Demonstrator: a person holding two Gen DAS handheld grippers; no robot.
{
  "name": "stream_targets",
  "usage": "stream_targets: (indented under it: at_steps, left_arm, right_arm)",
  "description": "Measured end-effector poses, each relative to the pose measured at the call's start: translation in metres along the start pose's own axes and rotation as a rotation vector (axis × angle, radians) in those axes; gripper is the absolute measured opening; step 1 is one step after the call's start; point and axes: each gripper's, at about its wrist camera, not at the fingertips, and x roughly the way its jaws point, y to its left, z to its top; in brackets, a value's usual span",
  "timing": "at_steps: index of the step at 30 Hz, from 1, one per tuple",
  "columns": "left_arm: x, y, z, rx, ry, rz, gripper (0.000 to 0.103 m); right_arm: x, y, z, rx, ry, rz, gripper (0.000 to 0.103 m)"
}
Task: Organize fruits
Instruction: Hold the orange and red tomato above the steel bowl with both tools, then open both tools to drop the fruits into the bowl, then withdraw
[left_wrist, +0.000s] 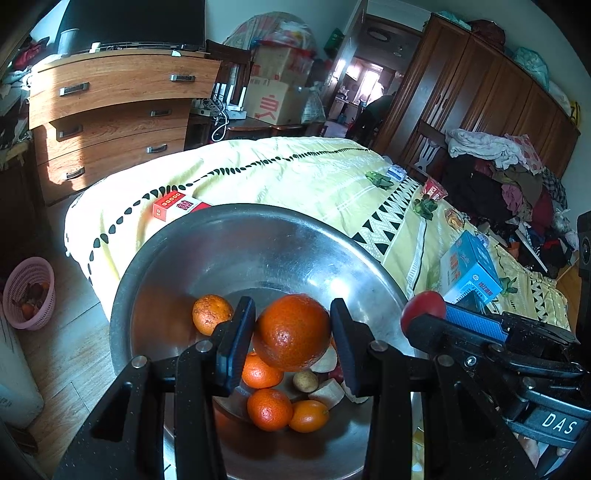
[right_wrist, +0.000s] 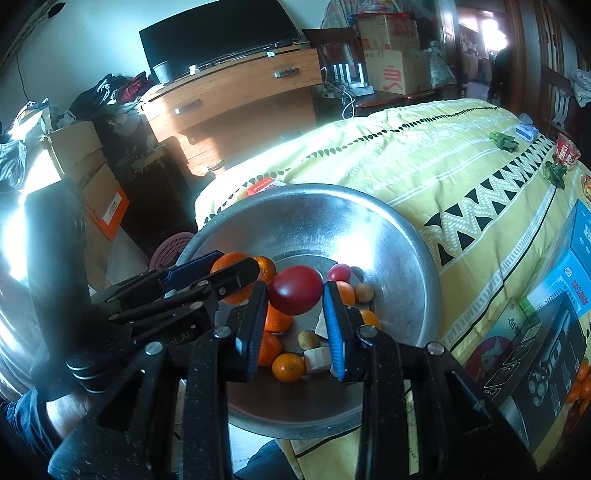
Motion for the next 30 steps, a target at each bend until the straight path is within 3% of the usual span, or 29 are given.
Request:
stream_targets:
  at_steps: [30]
  left_arm:
    - [0.015, 0.005, -0.009, -0.020, 0.058, 0.007, 0.046]
  right_arm:
    - [0.019, -0.009, -0.009, 0.022, 0.054, 0.010, 0.031]
